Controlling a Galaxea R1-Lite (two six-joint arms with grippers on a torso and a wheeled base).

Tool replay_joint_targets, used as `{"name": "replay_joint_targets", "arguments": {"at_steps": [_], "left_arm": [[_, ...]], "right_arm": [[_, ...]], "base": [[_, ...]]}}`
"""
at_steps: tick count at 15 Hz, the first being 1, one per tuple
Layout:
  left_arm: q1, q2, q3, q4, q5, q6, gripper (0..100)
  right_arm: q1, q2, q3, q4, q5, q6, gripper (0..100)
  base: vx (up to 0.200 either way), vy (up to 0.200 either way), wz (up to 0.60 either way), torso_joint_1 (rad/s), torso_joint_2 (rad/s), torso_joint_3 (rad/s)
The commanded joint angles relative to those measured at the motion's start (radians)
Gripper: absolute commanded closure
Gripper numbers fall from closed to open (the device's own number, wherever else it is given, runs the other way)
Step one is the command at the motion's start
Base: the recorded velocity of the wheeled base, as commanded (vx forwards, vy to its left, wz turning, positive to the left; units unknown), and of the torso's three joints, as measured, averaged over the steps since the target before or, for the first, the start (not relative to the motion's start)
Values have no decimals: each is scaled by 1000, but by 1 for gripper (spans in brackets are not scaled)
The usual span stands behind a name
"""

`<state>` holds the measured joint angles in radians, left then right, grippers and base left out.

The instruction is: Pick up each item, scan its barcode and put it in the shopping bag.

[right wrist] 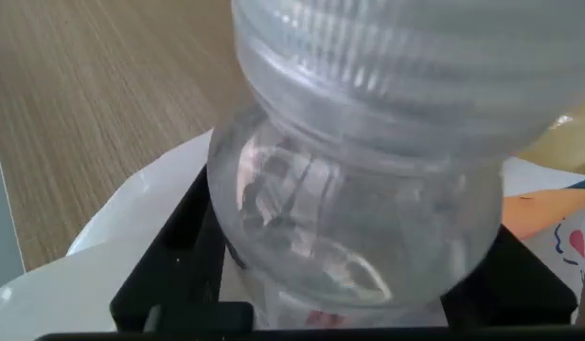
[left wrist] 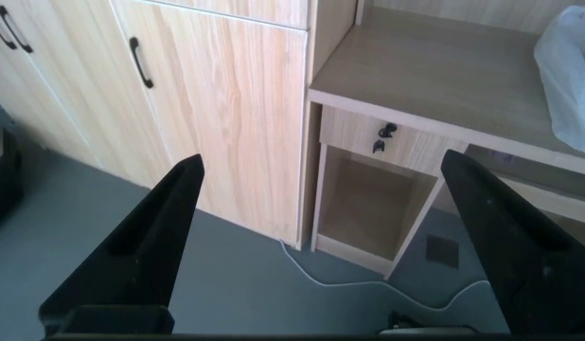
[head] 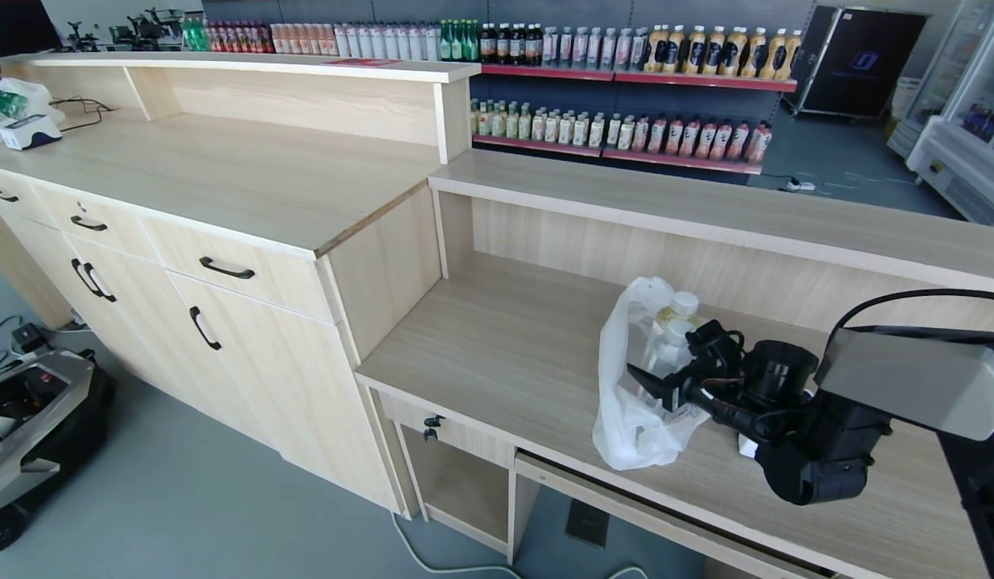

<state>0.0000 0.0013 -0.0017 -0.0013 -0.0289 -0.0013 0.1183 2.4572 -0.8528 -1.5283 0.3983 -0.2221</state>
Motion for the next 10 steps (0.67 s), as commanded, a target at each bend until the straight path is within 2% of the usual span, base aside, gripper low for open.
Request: {"name": "replay_joint_targets", "arguments": {"at_steps": [1, 2, 5, 7, 10], "left_arm": [[0, 0, 0, 0, 0, 0, 0], [0, 0, 0, 0, 0, 0, 0], [0, 0, 0, 0, 0, 0, 0], [0, 0, 0, 0, 0, 0, 0], [0, 0, 0, 0, 0, 0, 0]], "right_arm": [[0, -30, -3, 2, 1, 6, 0], [4, -72, 0, 22, 1, 6, 0], [9, -296, 50, 194, 1, 6, 0], [7, -524, 162, 333, 1, -2, 0], [-3, -724, 264, 359, -9, 0, 0]], "base": [[0, 0, 0, 0, 0, 0], [0, 0, 0, 0, 0, 0], [0, 0, 0, 0, 0, 0], [0, 0, 0, 0, 0, 0], [0, 0, 0, 0, 0, 0]]}}
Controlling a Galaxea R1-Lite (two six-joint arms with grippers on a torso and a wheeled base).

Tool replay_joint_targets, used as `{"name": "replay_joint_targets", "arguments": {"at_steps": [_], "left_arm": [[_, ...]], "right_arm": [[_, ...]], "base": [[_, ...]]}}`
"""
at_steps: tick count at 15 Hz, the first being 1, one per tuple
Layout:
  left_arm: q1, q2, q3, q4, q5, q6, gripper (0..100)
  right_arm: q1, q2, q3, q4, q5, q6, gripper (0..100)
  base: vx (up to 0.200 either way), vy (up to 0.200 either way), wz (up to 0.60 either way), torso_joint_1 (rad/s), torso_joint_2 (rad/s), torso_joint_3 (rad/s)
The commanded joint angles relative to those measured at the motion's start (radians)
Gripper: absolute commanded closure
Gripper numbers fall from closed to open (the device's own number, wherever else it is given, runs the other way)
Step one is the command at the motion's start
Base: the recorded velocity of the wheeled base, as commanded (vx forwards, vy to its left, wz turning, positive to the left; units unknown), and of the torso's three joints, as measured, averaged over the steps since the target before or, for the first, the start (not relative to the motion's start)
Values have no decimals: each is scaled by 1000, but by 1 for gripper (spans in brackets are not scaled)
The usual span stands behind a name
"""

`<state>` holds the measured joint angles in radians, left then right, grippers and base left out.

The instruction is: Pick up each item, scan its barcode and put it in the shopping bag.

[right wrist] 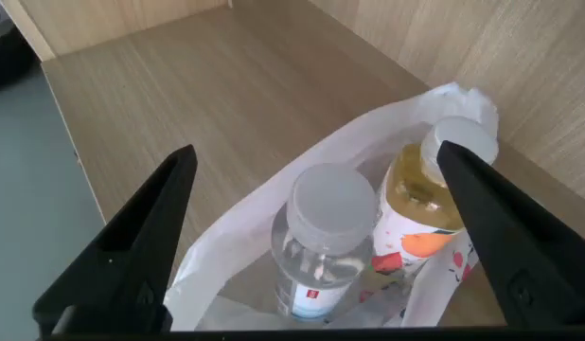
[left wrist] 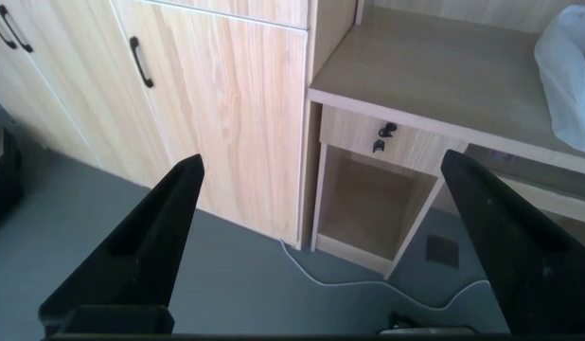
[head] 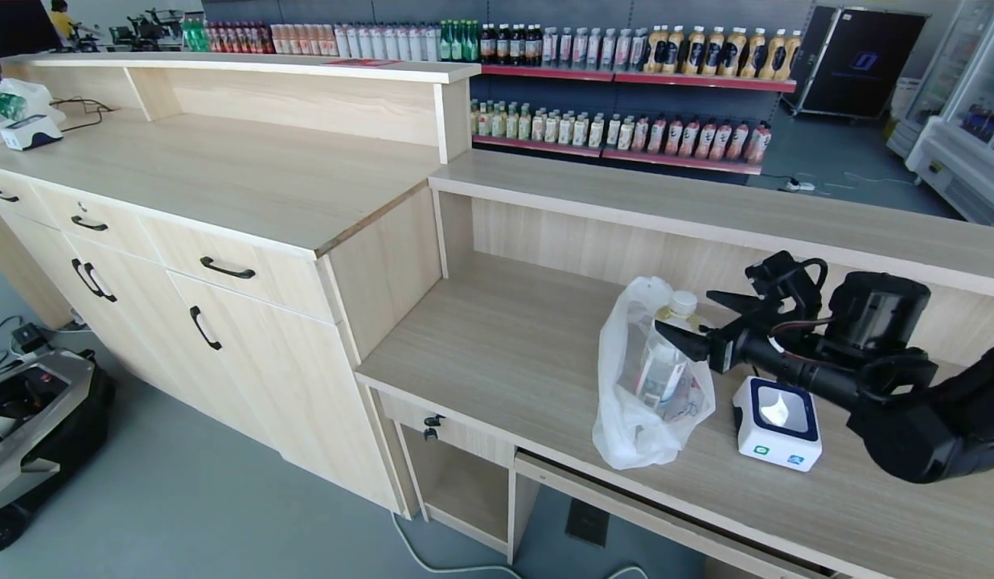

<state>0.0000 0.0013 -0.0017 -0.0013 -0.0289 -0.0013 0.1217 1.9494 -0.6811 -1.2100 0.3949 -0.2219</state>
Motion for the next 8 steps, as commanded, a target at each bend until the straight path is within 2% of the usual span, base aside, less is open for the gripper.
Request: {"name": "replay_joint_targets", "arguments": {"at_steps": [1, 2, 4, 6, 8], "left_arm": [[0, 0, 0, 0, 0, 0, 0], [0, 0, 0, 0, 0, 0, 0], [0, 0, 0, 0, 0, 0, 0], [0, 0, 0, 0, 0, 0, 0], [0, 0, 0, 0, 0, 0, 0]], "right_arm": [[-37, -329, 121, 69, -8, -4, 0], [-79, -386, 118, 130, -22, -48, 0], [-175, -480, 100, 291, -88, -169, 0], [-226, -567, 78, 394, -194, -131, 0], [-229, -662, 54, 549, -263, -66, 0]], "base": [[0, 0, 0, 0, 0, 0], [0, 0, 0, 0, 0, 0], [0, 0, -600, -39, 44, 39], [0, 0, -600, -176, 315, 149], [0, 0, -600, -173, 361, 154]]}}
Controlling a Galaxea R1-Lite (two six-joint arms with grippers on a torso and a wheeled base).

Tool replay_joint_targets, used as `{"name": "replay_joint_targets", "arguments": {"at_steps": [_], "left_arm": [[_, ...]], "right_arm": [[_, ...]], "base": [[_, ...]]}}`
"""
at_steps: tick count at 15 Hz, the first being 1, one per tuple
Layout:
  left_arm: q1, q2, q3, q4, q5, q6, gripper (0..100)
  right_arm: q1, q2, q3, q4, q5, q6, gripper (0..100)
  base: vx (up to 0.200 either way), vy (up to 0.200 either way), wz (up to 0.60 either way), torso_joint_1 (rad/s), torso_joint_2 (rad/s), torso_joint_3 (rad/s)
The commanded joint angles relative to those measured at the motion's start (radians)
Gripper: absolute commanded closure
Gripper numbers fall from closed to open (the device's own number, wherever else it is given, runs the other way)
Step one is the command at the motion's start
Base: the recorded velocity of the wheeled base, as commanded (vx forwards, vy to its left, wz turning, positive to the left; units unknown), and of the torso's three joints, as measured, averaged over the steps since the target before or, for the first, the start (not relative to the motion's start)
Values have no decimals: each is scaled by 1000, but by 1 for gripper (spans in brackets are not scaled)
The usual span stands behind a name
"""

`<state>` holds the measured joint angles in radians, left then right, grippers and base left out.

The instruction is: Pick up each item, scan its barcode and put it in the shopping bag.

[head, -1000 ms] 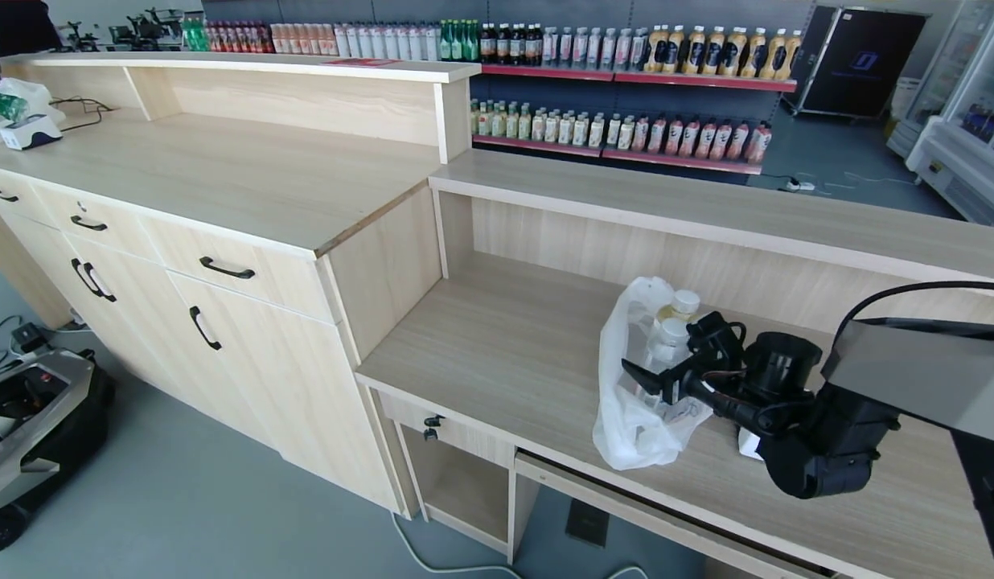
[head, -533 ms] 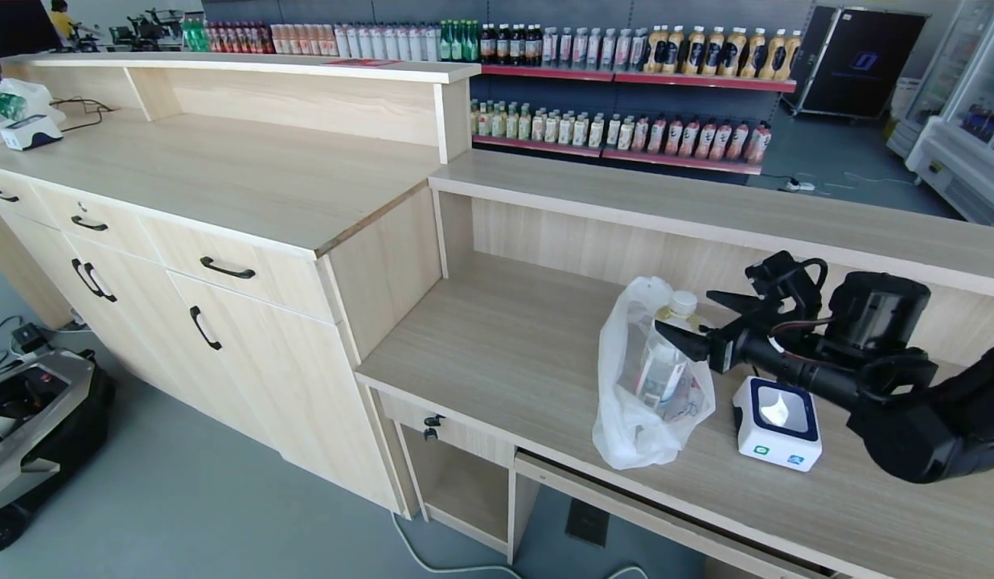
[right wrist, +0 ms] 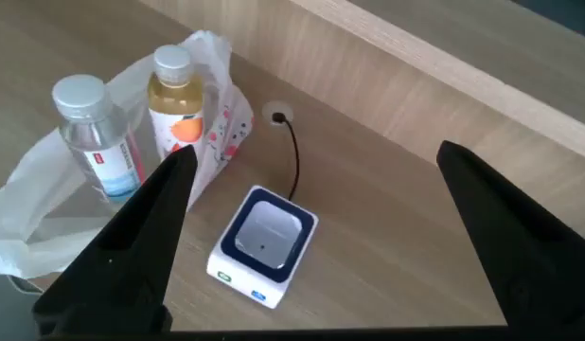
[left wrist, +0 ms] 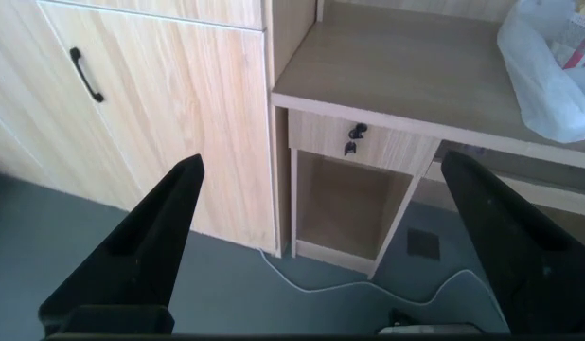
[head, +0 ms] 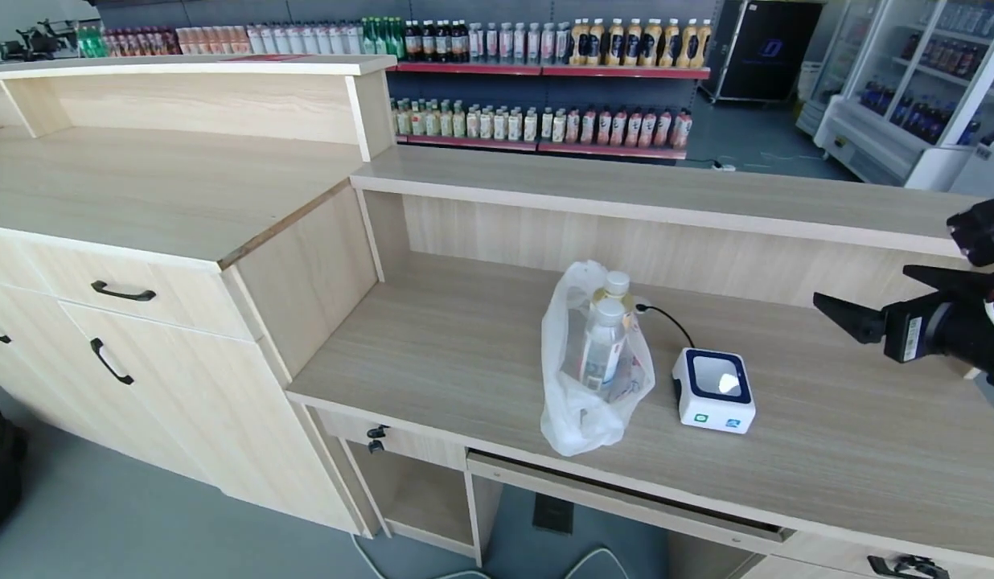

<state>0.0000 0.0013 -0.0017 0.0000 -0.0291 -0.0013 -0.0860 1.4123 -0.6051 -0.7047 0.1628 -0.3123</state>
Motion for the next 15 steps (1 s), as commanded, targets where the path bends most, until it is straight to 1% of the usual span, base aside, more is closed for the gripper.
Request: {"name": "replay_joint_targets", "arguments": {"at_steps": [1, 2, 3, 4, 6, 7, 9, 10, 11, 12, 13, 15], "left_arm": [[0, 0, 0, -2, 0, 0, 0], [0, 0, 0, -2, 0, 0, 0], [0, 0, 0, -2, 0, 0, 0], [0, 0, 0, -2, 0, 0, 0], [0, 0, 0, -2, 0, 0, 0], [0, 0, 0, -2, 0, 0, 0], [0, 0, 0, -2, 0, 0, 0], [0, 0, 0, -2, 0, 0, 0], [0, 0, 0, -2, 0, 0, 0], [0, 0, 0, -2, 0, 0, 0], [0, 0, 0, -2, 0, 0, 0], [0, 0, 0, -2, 0, 0, 0]], "right_arm": [[-23, -173, -35, 136, -62, 44, 0], [-21, -214, -45, 202, -108, 61, 0], [-14, -254, -42, 225, -154, 64, 0], [-11, -306, -18, 225, -154, 81, 0], [-8, -415, 79, 225, -149, 118, 0], [-8, -469, 136, 225, -138, 118, 0], [-6, -625, 343, 221, -78, 125, 0], [-6, -684, 415, 223, -69, 127, 0], [2, -803, 525, 232, -57, 133, 0], [18, -862, 574, 232, -48, 141, 0], [32, -1007, 605, 320, -43, 160, 0], [34, -1178, 605, 504, -43, 196, 0]], "base": [[0, 0, -600, -76, 124, 66], [0, 0, -600, -32, 61, 32], [0, 0, -600, -17, 27, 22], [0, 0, 0, 0, 0, 0], [0, 0, 0, 0, 0, 0], [0, 0, 0, 0, 0, 0], [0, 0, 0, 0, 0, 0], [0, 0, 0, 0, 0, 0], [0, 0, 0, 0, 0, 0], [0, 0, 0, 0, 0, 0], [0, 0, 0, 0, 0, 0], [0, 0, 0, 0, 0, 0]]}}
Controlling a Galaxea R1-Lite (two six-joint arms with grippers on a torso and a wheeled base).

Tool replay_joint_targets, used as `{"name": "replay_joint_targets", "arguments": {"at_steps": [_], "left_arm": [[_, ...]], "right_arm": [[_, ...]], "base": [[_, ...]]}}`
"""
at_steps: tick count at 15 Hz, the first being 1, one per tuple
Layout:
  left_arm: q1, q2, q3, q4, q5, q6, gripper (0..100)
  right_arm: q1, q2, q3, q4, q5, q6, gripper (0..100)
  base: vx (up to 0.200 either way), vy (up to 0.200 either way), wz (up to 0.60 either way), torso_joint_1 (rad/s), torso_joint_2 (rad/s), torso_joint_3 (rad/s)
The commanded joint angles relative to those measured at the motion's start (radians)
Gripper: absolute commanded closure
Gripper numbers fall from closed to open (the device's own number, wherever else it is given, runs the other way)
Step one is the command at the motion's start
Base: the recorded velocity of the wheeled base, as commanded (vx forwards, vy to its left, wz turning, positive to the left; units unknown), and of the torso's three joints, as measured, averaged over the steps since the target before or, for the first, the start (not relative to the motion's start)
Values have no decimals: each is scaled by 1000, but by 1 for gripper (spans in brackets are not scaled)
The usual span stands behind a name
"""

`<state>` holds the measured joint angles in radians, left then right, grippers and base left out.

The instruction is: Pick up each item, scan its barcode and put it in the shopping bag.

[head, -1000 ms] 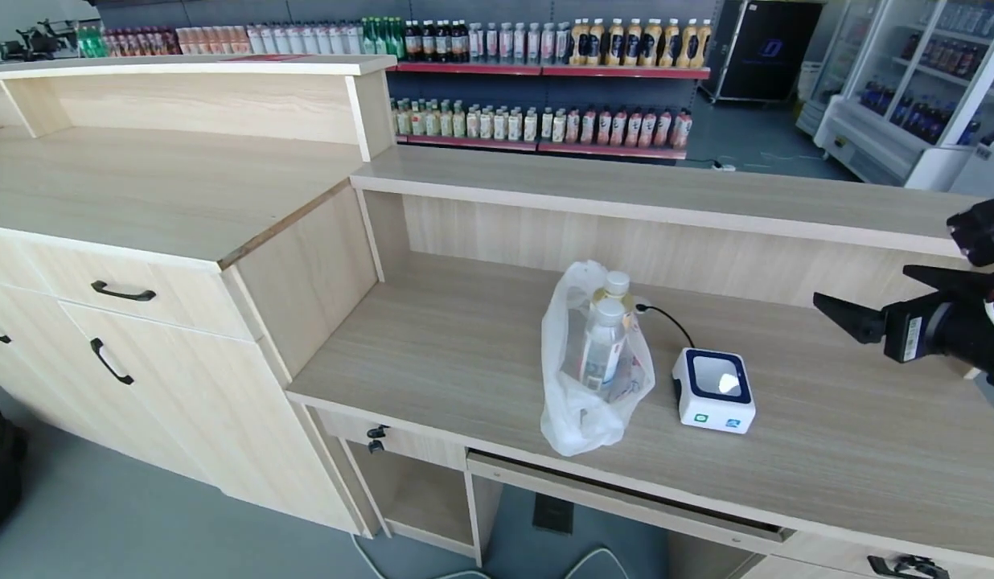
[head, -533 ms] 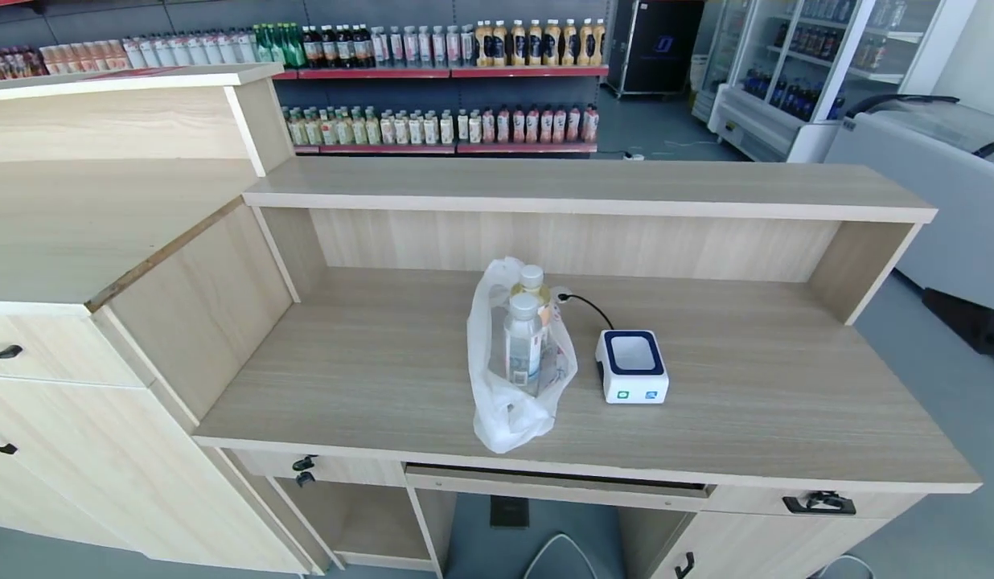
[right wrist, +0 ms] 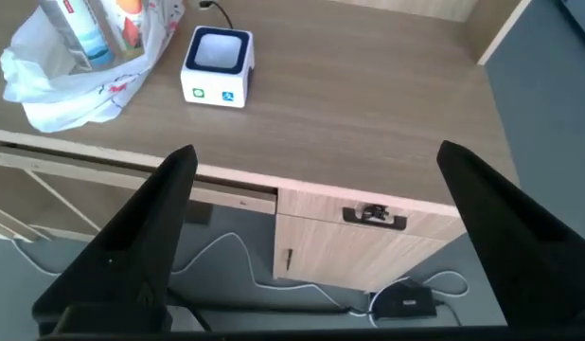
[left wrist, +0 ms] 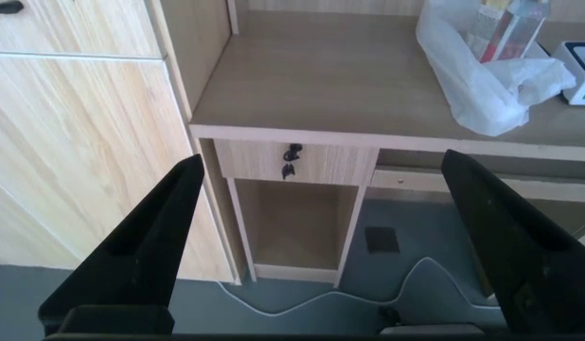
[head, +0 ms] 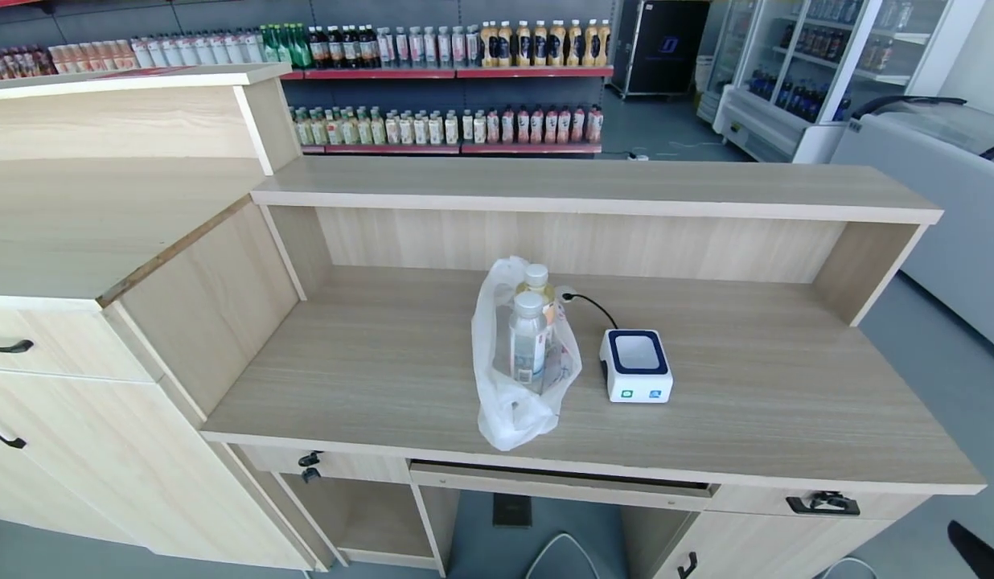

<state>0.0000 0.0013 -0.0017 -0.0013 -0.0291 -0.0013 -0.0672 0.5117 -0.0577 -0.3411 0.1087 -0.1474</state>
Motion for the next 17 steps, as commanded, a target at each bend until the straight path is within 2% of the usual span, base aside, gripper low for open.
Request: {"name": "replay_joint_targets", "arguments": {"at_steps": [1, 2, 5, 17], "left_arm": [[0, 0, 0, 0, 0, 0, 0], [0, 0, 0, 0, 0, 0, 0], [0, 0, 0, 0, 0, 0, 0], [0, 0, 0, 0, 0, 0, 0]], "right_arm": [[18, -344, 58, 231, 6, 34, 0], [20, -418, 58, 284, 6, 54, 0], [70, -510, 58, 303, 2, 49, 0], [70, -510, 58, 306, 0, 54, 0]], "base": [[0, 0, 0, 0, 0, 0], [0, 0, 0, 0, 0, 0], [0, 0, 0, 0, 0, 0], [0, 0, 0, 0, 0, 0]]}}
